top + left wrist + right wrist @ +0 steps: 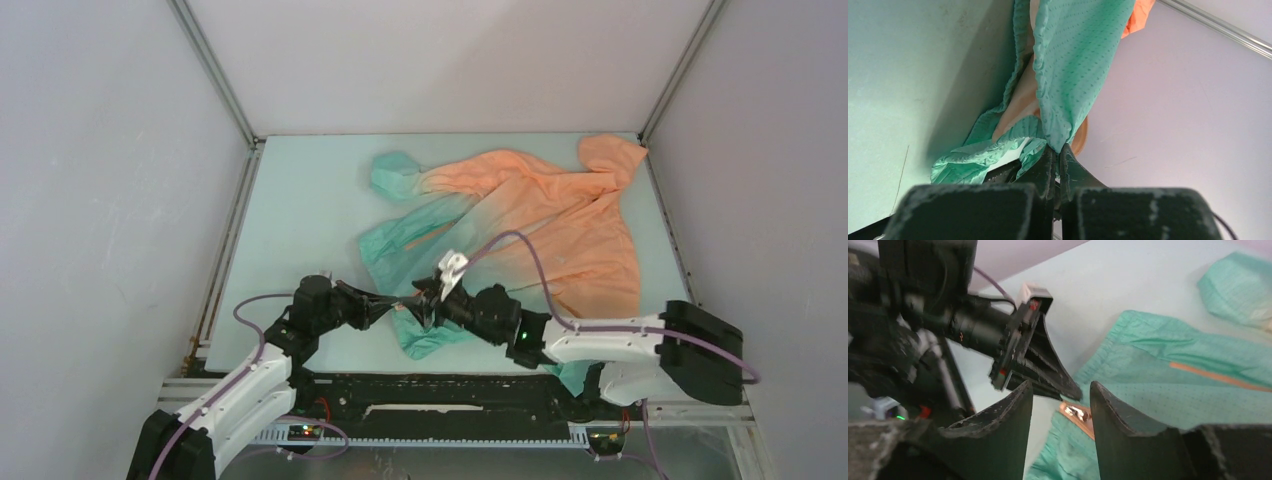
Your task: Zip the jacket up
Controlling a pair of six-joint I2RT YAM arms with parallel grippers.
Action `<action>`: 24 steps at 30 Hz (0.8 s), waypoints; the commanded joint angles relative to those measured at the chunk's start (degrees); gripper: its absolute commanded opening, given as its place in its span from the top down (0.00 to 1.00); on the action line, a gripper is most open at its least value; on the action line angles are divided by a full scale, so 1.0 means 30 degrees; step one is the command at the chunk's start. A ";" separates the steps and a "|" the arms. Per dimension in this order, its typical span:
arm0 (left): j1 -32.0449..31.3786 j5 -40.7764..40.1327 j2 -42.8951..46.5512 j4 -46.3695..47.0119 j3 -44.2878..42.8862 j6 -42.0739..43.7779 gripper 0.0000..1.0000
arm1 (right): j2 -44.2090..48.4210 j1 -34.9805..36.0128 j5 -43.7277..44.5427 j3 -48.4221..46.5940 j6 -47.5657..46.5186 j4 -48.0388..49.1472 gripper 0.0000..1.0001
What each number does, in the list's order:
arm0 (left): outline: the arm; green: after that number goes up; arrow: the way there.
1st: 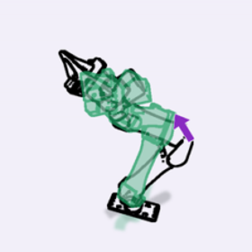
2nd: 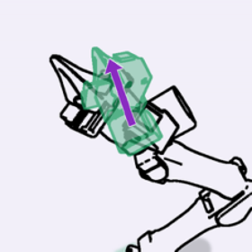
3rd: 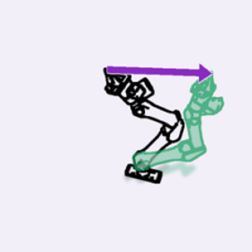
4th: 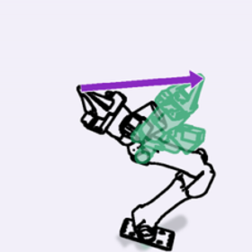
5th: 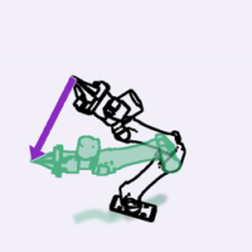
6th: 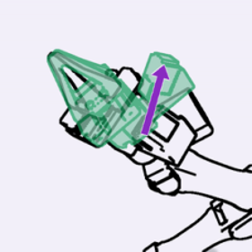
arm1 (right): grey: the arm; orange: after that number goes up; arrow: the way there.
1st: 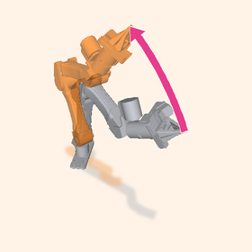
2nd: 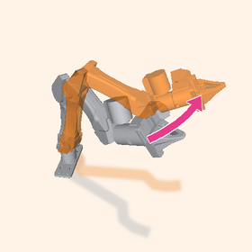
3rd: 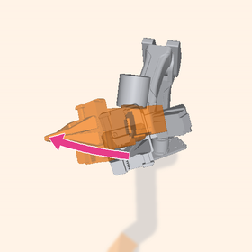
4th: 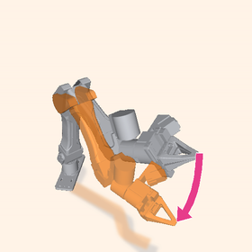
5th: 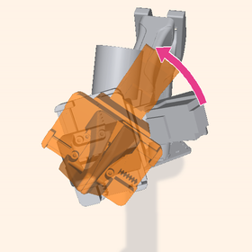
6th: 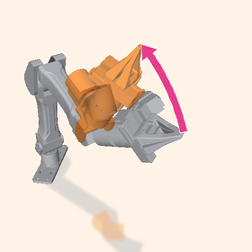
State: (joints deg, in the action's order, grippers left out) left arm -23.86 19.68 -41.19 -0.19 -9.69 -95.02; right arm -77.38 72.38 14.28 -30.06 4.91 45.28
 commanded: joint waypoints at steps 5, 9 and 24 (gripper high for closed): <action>0.0089 -0.0131 0.0351 0.0389 0.0515 0.0553 1.00 | 0.1305 -0.4558 -0.8741 -0.2704 1.1384 -0.8500 0.50; 0.0099 -0.0202 0.0684 0.0338 0.0678 0.0620 1.00 | -0.0165 -0.5952 -1.2511 -0.3524 1.2296 -0.8778 0.53; 0.0084 -0.0219 0.1087 0.0199 0.0657 0.0638 1.00 | -0.3044 -0.7206 -1.4119 -0.4098 1.2493 -0.7380 0.64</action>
State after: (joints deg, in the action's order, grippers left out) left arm -23.86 19.40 -38.46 -0.40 -8.67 -94.41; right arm -85.32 52.07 -26.02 -39.64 41.10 19.49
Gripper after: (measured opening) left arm 0.014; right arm 0.383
